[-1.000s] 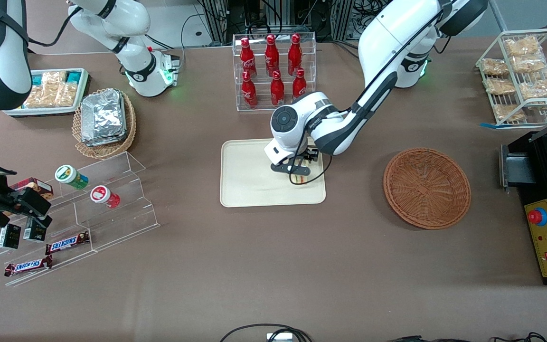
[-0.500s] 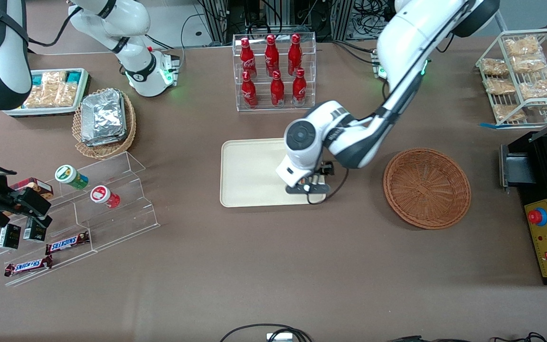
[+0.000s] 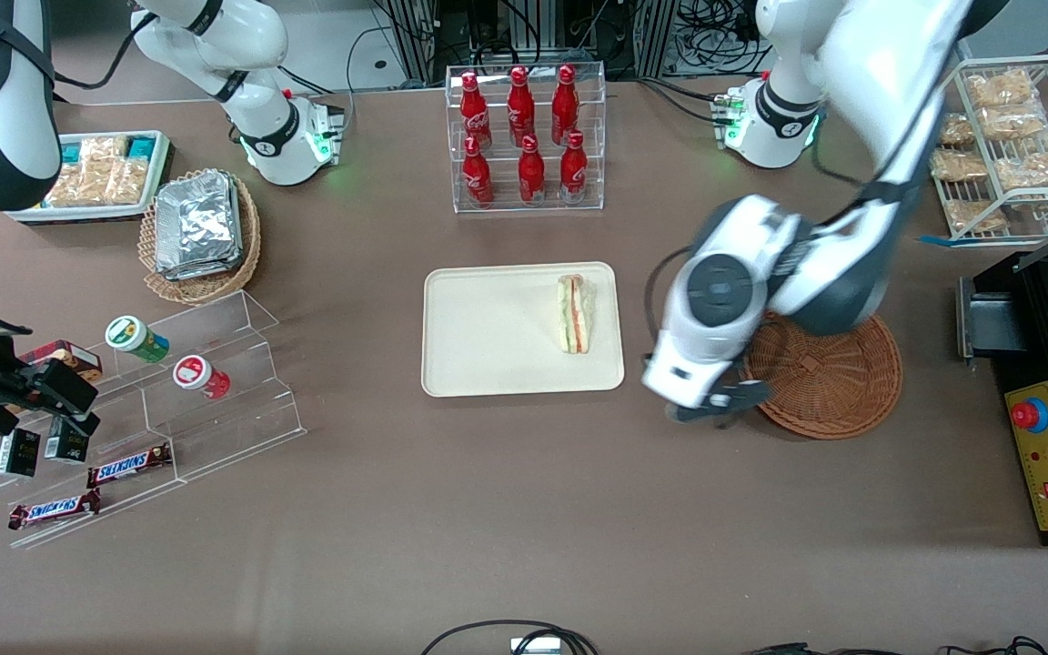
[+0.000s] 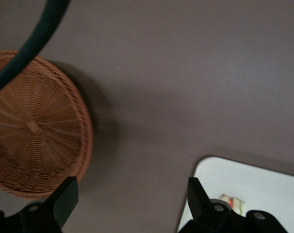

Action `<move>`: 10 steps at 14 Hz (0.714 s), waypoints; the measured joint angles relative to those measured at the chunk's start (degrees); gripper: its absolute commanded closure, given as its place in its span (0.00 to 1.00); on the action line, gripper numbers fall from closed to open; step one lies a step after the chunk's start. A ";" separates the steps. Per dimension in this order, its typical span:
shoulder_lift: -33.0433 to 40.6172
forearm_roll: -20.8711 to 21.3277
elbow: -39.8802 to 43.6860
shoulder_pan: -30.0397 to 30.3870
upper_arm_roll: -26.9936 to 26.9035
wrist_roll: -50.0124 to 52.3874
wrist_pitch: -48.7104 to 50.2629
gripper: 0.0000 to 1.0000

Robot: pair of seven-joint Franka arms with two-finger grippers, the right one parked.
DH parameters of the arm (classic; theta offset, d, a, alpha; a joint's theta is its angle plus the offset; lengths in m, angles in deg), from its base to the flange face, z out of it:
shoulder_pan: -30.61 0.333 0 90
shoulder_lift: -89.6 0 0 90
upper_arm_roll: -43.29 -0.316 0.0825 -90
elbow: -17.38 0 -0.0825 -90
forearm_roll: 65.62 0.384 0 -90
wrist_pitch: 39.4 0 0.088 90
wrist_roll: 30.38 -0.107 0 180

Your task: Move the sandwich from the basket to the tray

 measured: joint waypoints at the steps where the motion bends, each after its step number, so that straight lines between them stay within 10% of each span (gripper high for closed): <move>1: 1.47 -0.03 0.02 2.01 0.02 -0.73 1.06 0.01; 10: 11.91 -6.72 3.51 14.86 -1.33 -28.05 17.14 0.01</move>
